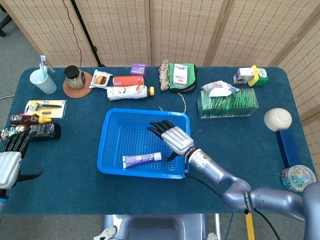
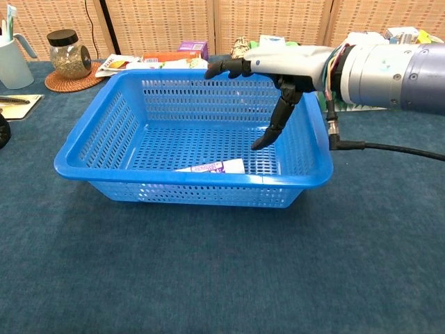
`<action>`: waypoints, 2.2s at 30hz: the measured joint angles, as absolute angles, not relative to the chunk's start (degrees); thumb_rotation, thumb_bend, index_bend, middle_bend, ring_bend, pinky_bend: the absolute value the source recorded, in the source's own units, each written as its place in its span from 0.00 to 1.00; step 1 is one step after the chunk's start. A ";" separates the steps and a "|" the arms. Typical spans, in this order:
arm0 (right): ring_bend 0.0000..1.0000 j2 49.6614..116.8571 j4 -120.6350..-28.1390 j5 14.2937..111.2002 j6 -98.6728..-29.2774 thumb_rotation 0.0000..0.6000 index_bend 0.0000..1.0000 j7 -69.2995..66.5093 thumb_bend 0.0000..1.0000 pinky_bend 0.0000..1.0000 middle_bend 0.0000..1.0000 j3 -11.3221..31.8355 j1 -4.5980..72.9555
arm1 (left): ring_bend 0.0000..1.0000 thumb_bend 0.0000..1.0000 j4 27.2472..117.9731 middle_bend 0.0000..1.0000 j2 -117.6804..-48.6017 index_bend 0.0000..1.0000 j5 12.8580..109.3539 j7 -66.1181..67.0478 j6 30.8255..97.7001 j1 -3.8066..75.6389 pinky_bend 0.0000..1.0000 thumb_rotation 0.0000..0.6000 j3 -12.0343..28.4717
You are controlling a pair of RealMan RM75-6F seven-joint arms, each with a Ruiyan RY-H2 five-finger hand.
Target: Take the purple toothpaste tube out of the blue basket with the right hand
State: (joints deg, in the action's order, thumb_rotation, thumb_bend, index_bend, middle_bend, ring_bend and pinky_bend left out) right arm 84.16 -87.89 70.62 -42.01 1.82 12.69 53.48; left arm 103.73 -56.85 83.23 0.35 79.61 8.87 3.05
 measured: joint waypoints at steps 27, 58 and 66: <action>0.00 91.07 -83.01 58.08 -35.90 1.00 0.09 15.09 0.00 0.06 0.02 8.30 61.05 | 0.00 0.00 103.59 0.00 -56.75 0.00 82.29 0.21 79.51 9.03 0.00 1.00 3.35; 0.39 99.10 -73.48 63.79 -37.05 1.00 0.57 10.75 0.73 0.57 0.51 8.21 62.06 | 0.00 0.00 103.41 0.00 -56.67 0.00 81.52 0.03 79.04 9.28 0.00 1.00 3.57; 0.42 98.62 -73.38 67.70 -38.41 1.00 0.62 7.40 0.87 0.60 0.55 8.28 60.82 | 0.00 0.00 103.50 0.00 -56.77 0.00 81.66 0.30 79.16 9.23 0.00 1.00 3.47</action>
